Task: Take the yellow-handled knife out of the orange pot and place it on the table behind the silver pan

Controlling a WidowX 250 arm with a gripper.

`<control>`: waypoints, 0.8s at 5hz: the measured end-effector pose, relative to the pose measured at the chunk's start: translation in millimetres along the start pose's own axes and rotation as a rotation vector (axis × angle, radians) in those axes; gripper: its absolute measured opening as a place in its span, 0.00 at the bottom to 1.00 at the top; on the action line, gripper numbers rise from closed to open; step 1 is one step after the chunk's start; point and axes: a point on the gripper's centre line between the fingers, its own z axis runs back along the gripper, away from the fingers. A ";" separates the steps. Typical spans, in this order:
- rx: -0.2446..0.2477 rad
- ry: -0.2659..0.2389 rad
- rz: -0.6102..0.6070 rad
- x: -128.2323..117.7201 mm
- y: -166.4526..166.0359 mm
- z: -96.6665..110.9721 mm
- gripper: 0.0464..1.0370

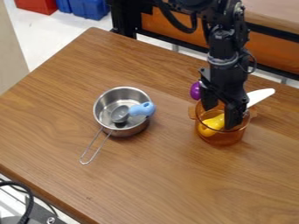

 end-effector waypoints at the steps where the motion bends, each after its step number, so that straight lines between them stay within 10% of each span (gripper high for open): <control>1: 0.003 -0.002 0.006 0.7 1.0 -2.8 0.75; 2: 0.009 0.009 0.020 -1.1 2.5 -7.0 0.55; 4: 0.031 0.012 0.027 -0.8 4.5 -19.7 0.60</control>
